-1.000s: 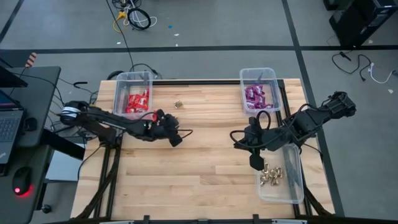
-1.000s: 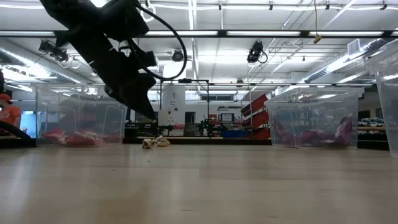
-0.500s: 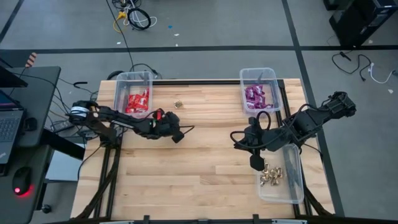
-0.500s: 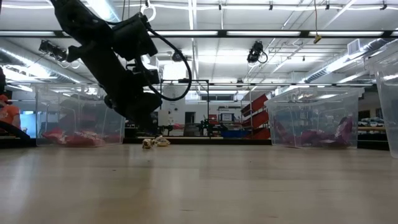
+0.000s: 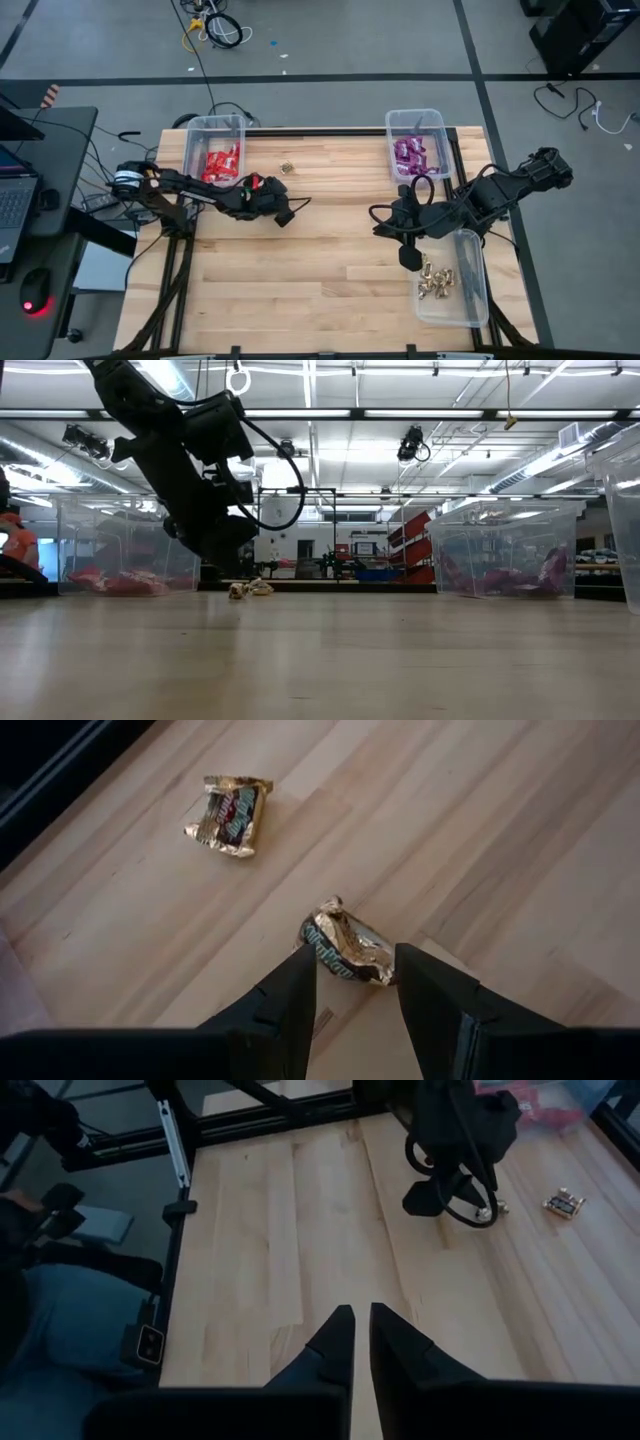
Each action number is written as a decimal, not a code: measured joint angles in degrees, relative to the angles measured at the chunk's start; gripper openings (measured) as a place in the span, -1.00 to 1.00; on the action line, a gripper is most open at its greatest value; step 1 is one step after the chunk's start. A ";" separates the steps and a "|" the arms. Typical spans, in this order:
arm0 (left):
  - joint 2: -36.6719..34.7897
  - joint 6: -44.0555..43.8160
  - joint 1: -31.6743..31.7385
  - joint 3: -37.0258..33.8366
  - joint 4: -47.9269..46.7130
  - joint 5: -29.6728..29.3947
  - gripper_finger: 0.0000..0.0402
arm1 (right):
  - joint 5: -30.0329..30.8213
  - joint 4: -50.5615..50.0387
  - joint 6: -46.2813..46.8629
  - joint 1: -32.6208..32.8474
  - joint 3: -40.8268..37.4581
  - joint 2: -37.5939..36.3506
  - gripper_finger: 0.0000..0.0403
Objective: Sort candy
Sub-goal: Put the yellow candy into the bottom right transparent bin
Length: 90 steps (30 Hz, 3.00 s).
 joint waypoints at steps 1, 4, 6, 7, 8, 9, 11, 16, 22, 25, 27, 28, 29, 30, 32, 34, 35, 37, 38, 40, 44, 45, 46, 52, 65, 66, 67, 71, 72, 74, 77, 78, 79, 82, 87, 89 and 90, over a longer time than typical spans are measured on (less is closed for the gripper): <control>-0.01 0.00 0.11 0.00 -0.17 0.38 -0.30 | 0.00 0.00 -0.03 0.00 0.00 0.00 -0.88; -0.02 0.00 0.43 0.00 -0.67 1.02 -0.30 | -0.03 -0.01 -0.11 0.00 0.00 0.00 -0.88; 0.00 -0.12 0.61 0.00 -1.07 1.09 -0.32 | -0.34 -0.01 -0.13 0.00 0.00 0.00 -0.88; 0.00 -0.15 0.71 -0.02 -1.13 1.13 -0.33 | -0.52 -0.01 -0.13 0.00 0.00 0.00 -0.89; 0.00 -0.17 0.79 -0.02 -1.10 1.30 -0.34 | -0.61 -0.01 -0.13 0.00 0.00 0.00 -0.89; 0.00 -0.17 0.85 -0.02 -1.07 1.45 -0.36 | -0.66 -0.01 -0.13 0.00 0.00 0.00 -0.89; -0.01 -0.04 0.89 -0.02 -1.06 1.57 -0.39 | -0.74 -0.01 -0.13 0.00 0.00 0.00 -0.88; 0.00 0.02 0.92 -0.02 -1.13 1.74 -0.50 | -0.74 -0.01 -0.13 -0.02 0.00 0.00 -0.88; 0.00 1.81 0.92 -0.02 -1.05 4.77 -0.76 | -0.74 -0.03 -0.13 0.00 0.00 0.00 -0.88; 0.00 5.33 0.94 -0.02 -0.20 11.19 -0.94 | -0.87 -0.03 -0.13 0.00 0.00 0.00 -0.88; 0.00 7.81 0.75 -0.02 1.06 17.19 -0.97 | -0.96 -0.03 -0.13 0.00 0.00 0.00 -0.88; 0.00 9.12 0.64 0.05 1.61 20.11 -0.96 | -0.97 -0.03 -0.13 -0.01 0.00 0.00 -0.88; 0.00 9.87 0.49 0.47 1.59 22.39 -0.94 | -0.98 -0.03 -0.13 0.00 0.00 0.00 -0.89; 0.00 10.31 0.34 1.09 1.60 23.53 -0.93 | -0.98 -0.03 -0.13 0.00 0.00 0.00 -0.88; -0.02 9.25 0.19 2.68 1.58 22.95 -0.91 | -0.98 -0.03 -0.13 0.00 0.00 0.00 -0.88; -0.02 7.47 0.25 4.48 -0.68 18.27 -0.90 | -0.98 -0.03 -0.13 0.00 0.00 0.00 -0.87; -0.02 6.56 0.33 5.40 -2.62 14.80 -0.90 | -0.98 -0.03 -0.13 0.00 0.00 0.00 -0.87; -0.02 4.86 0.72 6.96 -6.11 7.97 -0.90 | -0.99 -0.03 -0.13 0.00 0.00 0.00 -0.87; -0.02 4.32 0.98 7.49 -7.57 5.55 -0.90 | -0.99 -0.03 -0.13 -0.01 0.00 0.00 -0.87; -0.02 3.02 1.74 7.91 -9.17 3.47 -0.90 | -1.01 -0.03 -0.13 0.00 0.00 0.00 -0.87; 0.59 2.78 3.04 7.99 -9.76 3.32 -0.89 | -1.01 -0.03 -0.13 -0.01 0.00 0.00 -0.87; 1.04 2.76 3.36 8.00 -10.38 3.36 -0.89 | -1.01 -0.03 -0.13 0.00 0.00 0.00 -0.87; 1.84 2.67 3.71 7.99 -11.19 3.37 -0.89 | -1.01 -0.05 -0.13 0.00 -0.02 0.00 -0.87; 6.46 1.62 5.00 7.98 -11.04 3.92 -0.89 | -1.03 0.02 -0.13 0.00 -0.02 0.00 -0.87; 8.65 5.98 4.32 7.98 -9.75 12.06 -0.89 | -1.03 0.20 -0.15 0.00 -0.02 0.00 -0.87; 8.61 6.78 3.95 8.01 -9.72 12.59 -0.89 | -1.03 0.21 -0.15 0.00 -0.02 0.00 -0.87; 8.41 7.74 3.55 8.02 -9.77 13.05 -0.89 | -1.03 0.19 -0.15 -0.01 -0.02 0.00 -0.87; 7.35 9.37 2.82 8.83 -10.40 16.54 -0.89 | -1.03 0.20 -0.78 0.00 -0.02 0.00 -0.87; 7.11 9.72 2.80 9.38 -10.32 17.40 -0.89 | -1.03 0.19 -1.08 0.00 -0.02 0.00 -0.87; 6.78 11.67 2.71 10.95 -9.90 17.38 -0.89 | -1.03 0.19 -1.37 -0.16 -0.02 0.00 -0.87; 6.73 16.56 2.77 13.00 -9.33 16.62 -0.89 | -1.03 0.21 -1.35 -0.47 -0.02 0.00 -0.87; 6.73 18.58 2.80 13.48 -9.58 16.32 -0.89 | -1.03 0.22 -1.26 -0.49 -0.02 0.00 -0.87; 6.73 20.15 2.82 13.91 -9.59 16.24 -0.89 | -1.03 0.22 -1.24 -0.50 -0.02 0.00 -0.87; 6.73 21.25 3.20 15.29 -10.71 15.32 -0.88 | -1.46 0.23 -0.70 -0.50 -0.02 0.00 -0.87; 6.73 19.50 4.68 15.63 -12.20 9.70 -0.76 | -1.68 0.23 0.09 -0.50 -0.02 0.00 -0.87; 6.73 20.07 5.25 15.63 -12.93 9.42 -0.68 | -1.67 0.25 0.20 -0.50 -0.02 0.00 -0.87; 6.73 21.13 5.46 15.63 -13.47 9.42 -0.63 | -1.66 0.25 0.31 -0.51 -0.02 0.00 -0.87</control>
